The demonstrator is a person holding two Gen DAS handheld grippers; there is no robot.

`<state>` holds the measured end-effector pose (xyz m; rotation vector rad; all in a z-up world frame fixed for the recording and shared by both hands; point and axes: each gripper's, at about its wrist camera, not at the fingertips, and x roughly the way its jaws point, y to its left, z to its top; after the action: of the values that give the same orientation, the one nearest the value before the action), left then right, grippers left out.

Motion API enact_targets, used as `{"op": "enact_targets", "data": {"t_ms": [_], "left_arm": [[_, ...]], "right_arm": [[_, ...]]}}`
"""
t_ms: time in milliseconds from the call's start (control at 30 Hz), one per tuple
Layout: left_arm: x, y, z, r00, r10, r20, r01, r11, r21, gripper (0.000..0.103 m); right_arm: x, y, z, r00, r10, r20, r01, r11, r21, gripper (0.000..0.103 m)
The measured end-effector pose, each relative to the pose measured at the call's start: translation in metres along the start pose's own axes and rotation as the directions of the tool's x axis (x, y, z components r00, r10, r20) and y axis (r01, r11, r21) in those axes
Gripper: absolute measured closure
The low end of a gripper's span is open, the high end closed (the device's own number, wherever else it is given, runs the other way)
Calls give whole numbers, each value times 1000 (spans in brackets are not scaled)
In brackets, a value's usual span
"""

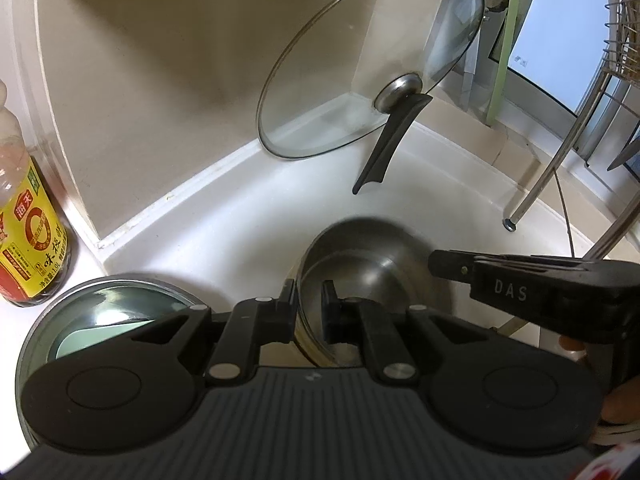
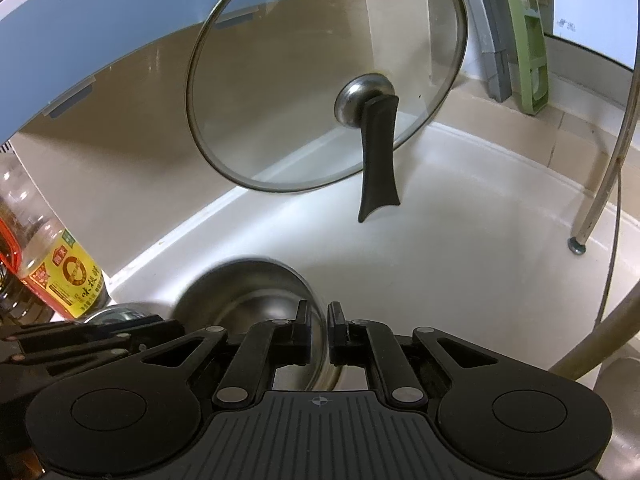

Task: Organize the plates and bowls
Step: 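Lower the steel pot into the cream bowl stack and open the right gripper, then raise the open right gripper back from the pot and bowl stack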

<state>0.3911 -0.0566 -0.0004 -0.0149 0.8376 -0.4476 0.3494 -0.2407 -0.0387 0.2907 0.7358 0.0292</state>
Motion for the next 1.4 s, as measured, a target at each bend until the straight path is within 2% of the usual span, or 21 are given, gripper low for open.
{"op": "enact_targets", "data": {"t_ms": [167, 500, 767, 1200, 1400], "left_arm": [[-6, -2, -1, 1000, -5, 12, 5, 1000, 10, 94], [-25, -12, -14, 999, -31, 20, 30, 999, 36, 93], [-47, -24, -36, 999, -31, 17, 30, 997, 71, 90], [-95, -46, -88, 999, -25, 22, 23, 995, 97, 90], [-113, -56, -114, 1000, 1, 21, -3, 995, 96, 90]], "right_arm": [[-9, -2, -5, 1000, 18, 19, -18, 1000, 6, 69], [-33, -10, -23, 998, 37, 43, -39, 999, 29, 57], [-60, -17, -47, 996, 62, 59, -64, 997, 41, 43], [-117, -19, -96, 993, 88, 77, -90, 995, 32, 38], [-141, -19, -123, 992, 107, 61, -109, 994, 21, 38]]}}
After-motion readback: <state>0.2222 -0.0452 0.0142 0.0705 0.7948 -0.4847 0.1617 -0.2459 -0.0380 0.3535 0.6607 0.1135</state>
